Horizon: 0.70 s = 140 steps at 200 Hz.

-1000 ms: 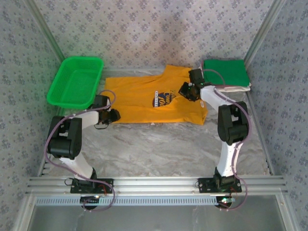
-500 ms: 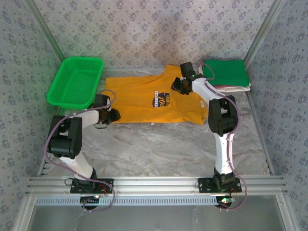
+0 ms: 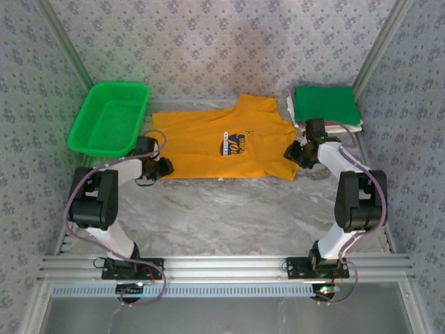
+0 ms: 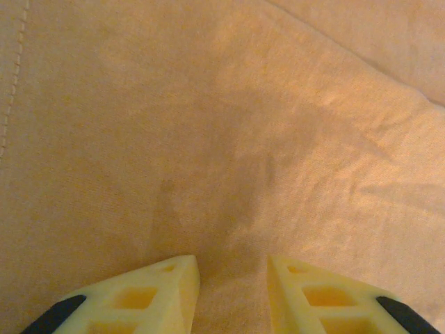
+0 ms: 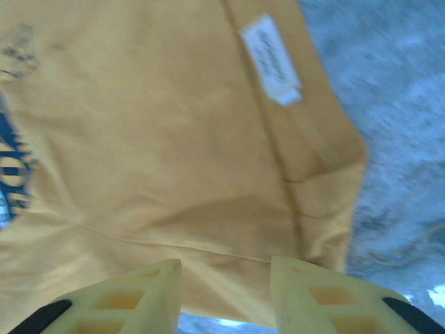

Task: Fold and stack the t-shirts

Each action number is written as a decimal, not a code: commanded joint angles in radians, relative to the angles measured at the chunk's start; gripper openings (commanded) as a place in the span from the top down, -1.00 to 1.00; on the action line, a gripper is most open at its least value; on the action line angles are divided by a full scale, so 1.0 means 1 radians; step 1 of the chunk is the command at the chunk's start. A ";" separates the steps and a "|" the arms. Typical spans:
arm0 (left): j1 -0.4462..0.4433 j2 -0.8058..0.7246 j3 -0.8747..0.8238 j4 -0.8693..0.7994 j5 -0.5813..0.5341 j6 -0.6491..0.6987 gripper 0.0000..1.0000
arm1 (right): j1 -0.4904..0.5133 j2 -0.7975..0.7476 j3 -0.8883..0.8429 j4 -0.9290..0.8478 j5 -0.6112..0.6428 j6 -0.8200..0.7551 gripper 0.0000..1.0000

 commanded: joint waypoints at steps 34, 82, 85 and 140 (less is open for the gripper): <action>0.008 0.021 -0.037 -0.167 -0.011 0.009 0.34 | -0.020 0.092 -0.013 0.037 -0.099 -0.071 0.28; 0.016 0.019 -0.037 -0.164 0.004 0.001 0.34 | -0.029 0.140 -0.016 0.058 -0.103 -0.072 0.36; 0.017 0.018 -0.036 -0.165 0.003 0.001 0.34 | -0.028 0.141 -0.016 0.060 -0.104 -0.072 0.43; 0.027 0.007 -0.026 -0.180 0.009 0.002 0.33 | -0.066 0.136 -0.006 0.055 -0.053 -0.059 1.00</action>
